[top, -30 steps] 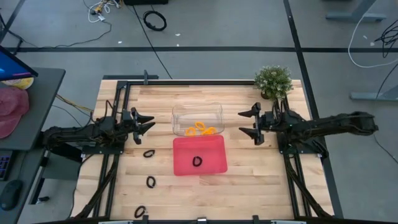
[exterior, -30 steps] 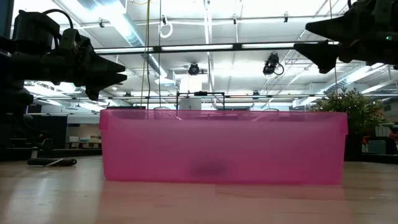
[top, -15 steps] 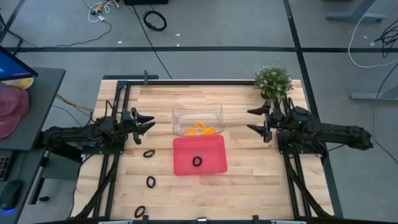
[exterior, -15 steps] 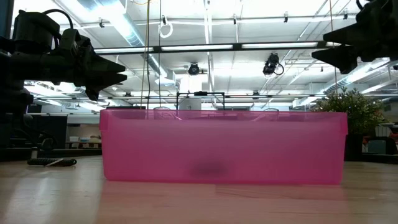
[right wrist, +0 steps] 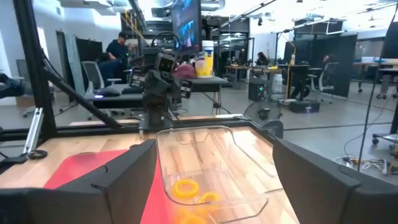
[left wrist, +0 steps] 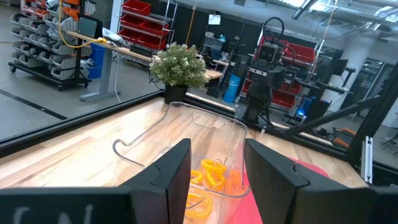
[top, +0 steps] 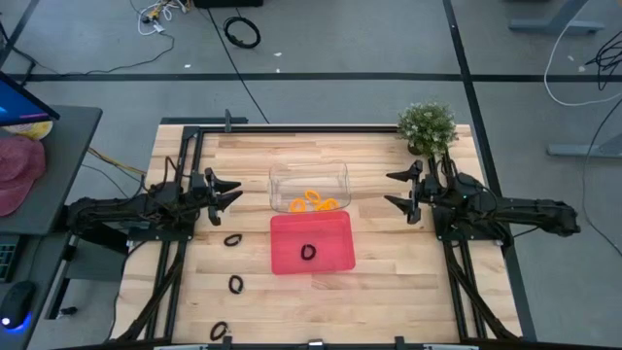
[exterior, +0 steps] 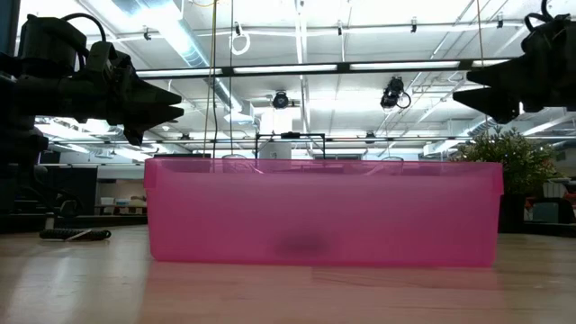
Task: Sort spring keychains
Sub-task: Put the black spring keychain into the red bin
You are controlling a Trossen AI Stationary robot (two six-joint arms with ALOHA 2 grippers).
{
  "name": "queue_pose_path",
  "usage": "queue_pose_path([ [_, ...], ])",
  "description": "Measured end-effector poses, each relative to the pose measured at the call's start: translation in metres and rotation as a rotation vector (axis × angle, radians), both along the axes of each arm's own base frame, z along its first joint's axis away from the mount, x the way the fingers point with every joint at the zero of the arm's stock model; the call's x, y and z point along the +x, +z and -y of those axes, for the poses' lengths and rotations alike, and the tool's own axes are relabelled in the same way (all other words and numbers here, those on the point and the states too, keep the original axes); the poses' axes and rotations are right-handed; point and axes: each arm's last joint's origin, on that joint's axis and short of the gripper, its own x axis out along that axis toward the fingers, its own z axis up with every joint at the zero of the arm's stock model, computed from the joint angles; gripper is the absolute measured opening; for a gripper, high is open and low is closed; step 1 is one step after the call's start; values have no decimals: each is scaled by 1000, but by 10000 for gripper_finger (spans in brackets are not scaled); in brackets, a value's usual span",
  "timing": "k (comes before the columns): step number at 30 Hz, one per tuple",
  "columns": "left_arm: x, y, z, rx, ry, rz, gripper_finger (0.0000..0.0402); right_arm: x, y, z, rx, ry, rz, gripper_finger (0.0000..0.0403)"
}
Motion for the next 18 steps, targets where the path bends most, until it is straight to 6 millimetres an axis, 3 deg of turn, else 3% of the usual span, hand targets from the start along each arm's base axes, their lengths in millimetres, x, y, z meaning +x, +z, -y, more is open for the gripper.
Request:
queue_pose_path([
  [18,0,0,0,0,0,-1,154,-14,-10,-2,4,-28,-89,324],
])
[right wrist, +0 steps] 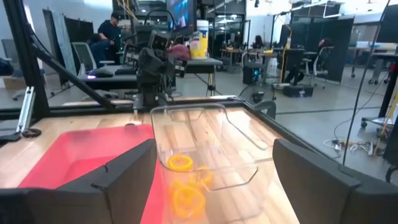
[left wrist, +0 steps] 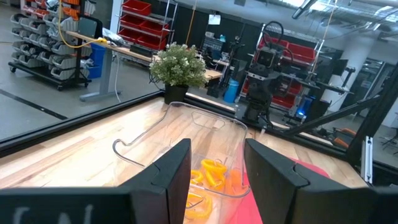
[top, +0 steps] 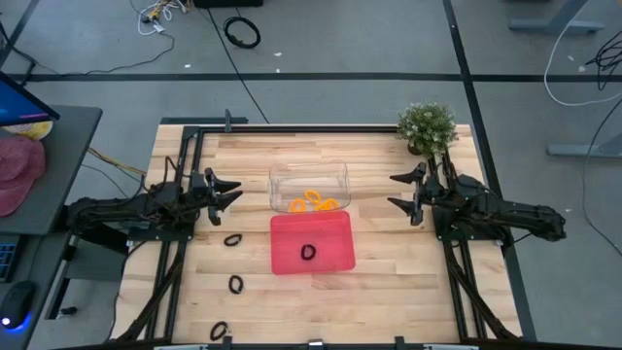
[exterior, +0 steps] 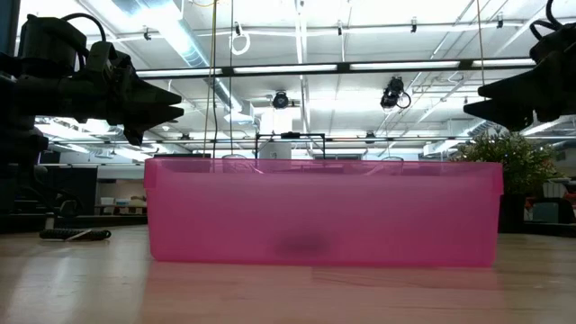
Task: Sort spring keychains
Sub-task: Put the black spring keychain into the red bin
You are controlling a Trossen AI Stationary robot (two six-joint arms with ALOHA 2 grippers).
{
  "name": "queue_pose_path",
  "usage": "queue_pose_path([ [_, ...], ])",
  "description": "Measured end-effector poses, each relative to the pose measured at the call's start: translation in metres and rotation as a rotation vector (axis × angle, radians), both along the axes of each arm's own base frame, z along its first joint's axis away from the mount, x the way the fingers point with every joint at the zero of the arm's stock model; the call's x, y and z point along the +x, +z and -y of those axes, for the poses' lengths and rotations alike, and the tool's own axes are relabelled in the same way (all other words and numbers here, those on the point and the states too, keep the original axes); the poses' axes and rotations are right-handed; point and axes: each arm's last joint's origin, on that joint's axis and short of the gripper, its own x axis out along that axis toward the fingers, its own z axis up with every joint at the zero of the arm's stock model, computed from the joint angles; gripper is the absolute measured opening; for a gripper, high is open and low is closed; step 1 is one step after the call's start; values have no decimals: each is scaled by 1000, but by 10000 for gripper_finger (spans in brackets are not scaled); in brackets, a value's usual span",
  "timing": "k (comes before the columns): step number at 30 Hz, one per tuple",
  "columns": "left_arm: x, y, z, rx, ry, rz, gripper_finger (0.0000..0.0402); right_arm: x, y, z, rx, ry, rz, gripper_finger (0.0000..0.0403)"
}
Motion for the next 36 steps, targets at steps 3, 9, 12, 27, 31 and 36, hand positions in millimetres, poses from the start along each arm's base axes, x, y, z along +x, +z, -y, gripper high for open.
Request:
queue_pose_path([
  [3,0,0,0,0,0,0,154,0,-1,0,2,0,-8,324],
  [9,0,0,0,0,0,0,154,1,-2,0,4,0,-21,324],
  [12,0,0,0,0,0,0,154,1,-2,0,4,0,-21,324],
  [27,0,0,0,-144,-8,45,154,1,-2,0,3,0,-21,324],
  [31,0,0,0,-148,-8,47,154,1,-2,0,2,0,-21,324],
  [36,0,0,0,-154,-8,54,154,1,-2,0,2,0,-21,324],
])
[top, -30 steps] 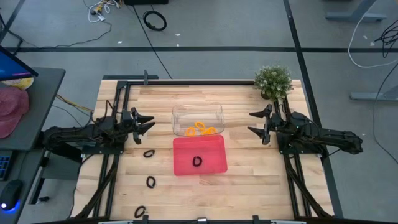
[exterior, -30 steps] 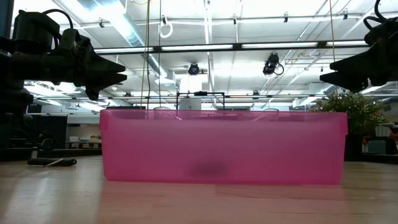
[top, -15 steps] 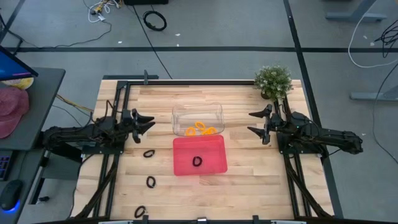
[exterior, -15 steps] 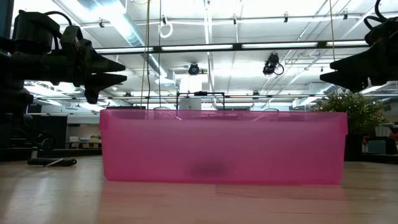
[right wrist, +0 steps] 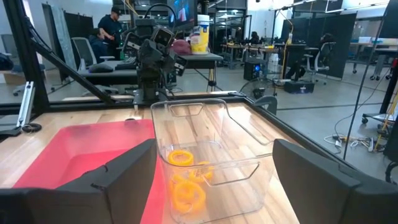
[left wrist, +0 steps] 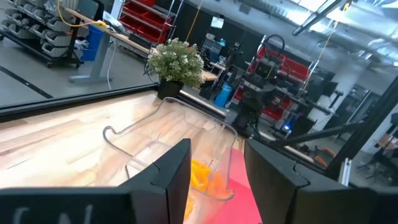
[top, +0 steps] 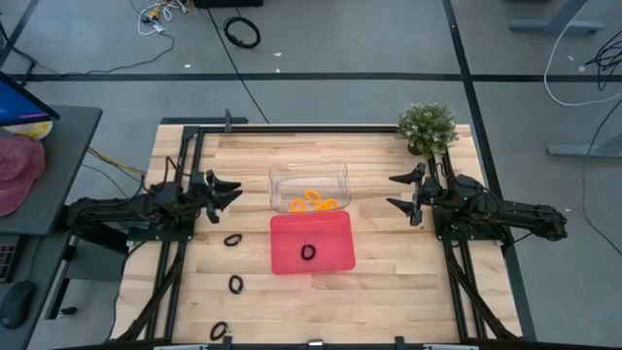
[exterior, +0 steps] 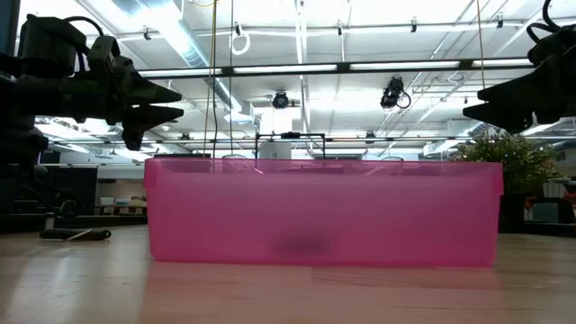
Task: Sort spring keychains
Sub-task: Put the black spring keychain into the red bin
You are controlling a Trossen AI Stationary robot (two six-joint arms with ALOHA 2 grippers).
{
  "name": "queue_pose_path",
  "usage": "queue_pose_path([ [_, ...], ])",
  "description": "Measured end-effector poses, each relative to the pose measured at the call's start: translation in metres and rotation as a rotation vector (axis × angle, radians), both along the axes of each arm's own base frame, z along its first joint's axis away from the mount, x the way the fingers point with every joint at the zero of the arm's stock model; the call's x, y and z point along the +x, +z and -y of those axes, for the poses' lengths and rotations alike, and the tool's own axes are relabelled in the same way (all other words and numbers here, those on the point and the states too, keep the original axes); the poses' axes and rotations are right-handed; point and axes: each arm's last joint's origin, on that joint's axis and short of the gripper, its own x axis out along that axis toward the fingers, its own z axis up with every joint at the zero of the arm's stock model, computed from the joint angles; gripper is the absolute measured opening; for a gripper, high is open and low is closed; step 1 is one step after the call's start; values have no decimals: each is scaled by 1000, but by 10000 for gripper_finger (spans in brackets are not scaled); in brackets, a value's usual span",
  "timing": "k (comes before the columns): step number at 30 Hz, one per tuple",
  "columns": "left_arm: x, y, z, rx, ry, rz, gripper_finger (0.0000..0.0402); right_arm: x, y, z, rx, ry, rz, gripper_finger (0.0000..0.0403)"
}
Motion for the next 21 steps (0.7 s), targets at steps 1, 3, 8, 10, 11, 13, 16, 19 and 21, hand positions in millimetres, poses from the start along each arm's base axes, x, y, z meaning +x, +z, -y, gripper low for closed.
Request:
queue_pose_path([
  [1,0,1,0,-8,0,13,154,0,0,0,0,0,0,324],
  [3,0,3,0,-22,6,36,154,0,0,0,0,0,0,324],
  [8,-1,3,-3,-101,90,68,154,0,0,0,0,0,0,324],
  [10,-1,2,-2,-132,81,73,154,0,0,0,0,0,0,324],
  [11,-1,2,-2,-148,70,69,154,0,0,0,0,0,0,324],
  [13,0,0,-1,-174,43,61,154,0,0,0,0,0,0,324],
  [16,0,0,3,-202,-22,64,154,0,0,0,5,0,1,324],
  [19,1,2,9,-222,-105,78,154,0,0,0,20,0,3,324],
  [21,1,3,15,-225,-168,88,154,0,0,0,20,0,4,324],
])
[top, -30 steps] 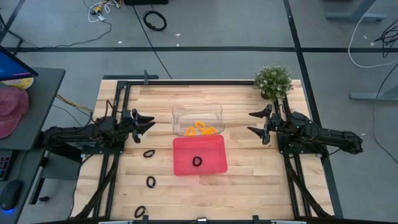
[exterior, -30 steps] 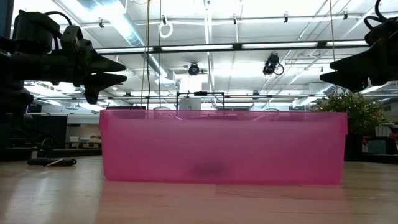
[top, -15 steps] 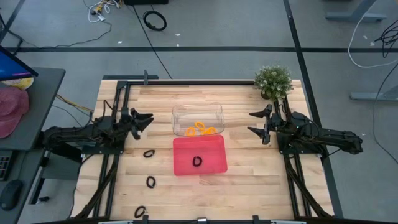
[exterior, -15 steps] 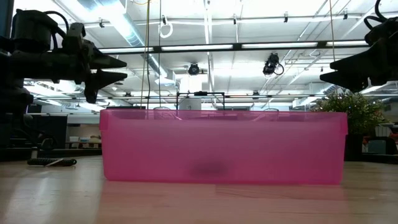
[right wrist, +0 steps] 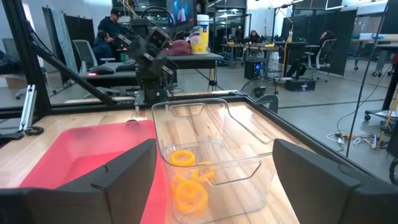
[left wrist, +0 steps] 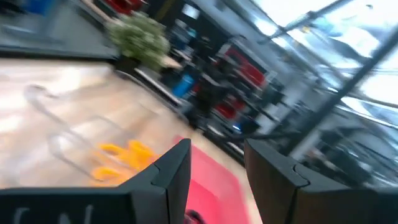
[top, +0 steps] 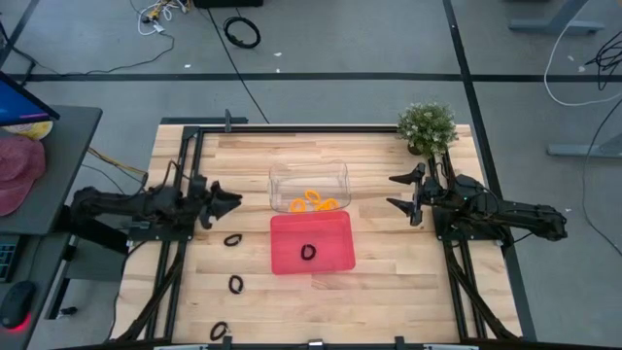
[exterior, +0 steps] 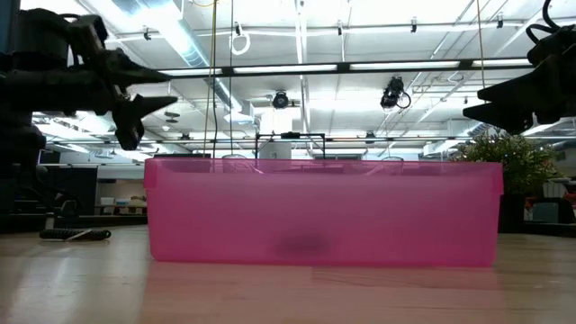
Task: Sort spring keychains
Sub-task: Put the black spring keychain into the red bin
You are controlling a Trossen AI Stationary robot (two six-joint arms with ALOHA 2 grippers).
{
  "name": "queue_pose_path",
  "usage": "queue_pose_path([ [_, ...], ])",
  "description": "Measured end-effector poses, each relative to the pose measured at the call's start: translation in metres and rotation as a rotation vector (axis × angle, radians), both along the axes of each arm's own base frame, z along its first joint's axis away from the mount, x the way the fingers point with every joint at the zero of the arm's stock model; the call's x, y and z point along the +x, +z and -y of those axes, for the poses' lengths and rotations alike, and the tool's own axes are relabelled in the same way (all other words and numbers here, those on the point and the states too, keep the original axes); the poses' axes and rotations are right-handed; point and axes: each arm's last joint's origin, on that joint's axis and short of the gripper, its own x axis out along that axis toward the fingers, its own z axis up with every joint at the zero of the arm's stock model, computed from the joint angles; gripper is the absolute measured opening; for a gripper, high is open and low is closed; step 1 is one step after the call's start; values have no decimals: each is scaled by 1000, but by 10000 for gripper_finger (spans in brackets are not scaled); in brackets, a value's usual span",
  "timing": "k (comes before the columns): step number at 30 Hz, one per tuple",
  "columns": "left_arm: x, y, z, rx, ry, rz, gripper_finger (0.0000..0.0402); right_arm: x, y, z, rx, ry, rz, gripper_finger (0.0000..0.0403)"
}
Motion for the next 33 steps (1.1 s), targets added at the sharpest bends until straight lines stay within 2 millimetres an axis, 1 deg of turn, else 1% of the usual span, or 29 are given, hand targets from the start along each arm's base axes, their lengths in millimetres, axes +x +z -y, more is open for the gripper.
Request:
queue_pose_path([
  [5,0,6,14,-6,-105,55,154,0,0,0,0,0,0,324],
  [10,1,7,33,-12,-131,47,154,0,0,0,0,0,1,324],
  [14,3,7,53,-36,-146,28,154,0,0,0,1,1,1,324],
  [18,2,5,79,-41,-146,1,154,0,0,0,1,1,1,324],
  [19,3,7,87,-28,-135,-19,154,0,0,0,1,0,1,324],
  [21,7,18,107,-11,-116,-42,154,0,0,0,1,0,1,324],
  [23,12,35,130,33,-104,-56,154,0,0,0,1,0,2,324],
  [27,23,72,181,192,-117,-75,154,0,0,0,1,0,1,324],
  [28,25,78,194,220,-111,-90,154,0,0,0,1,0,2,324],
  [31,31,87,228,313,-95,-170,154,0,0,0,1,0,2,324],
  [33,36,90,246,330,-92,-223,154,0,0,0,1,0,1,324],
])
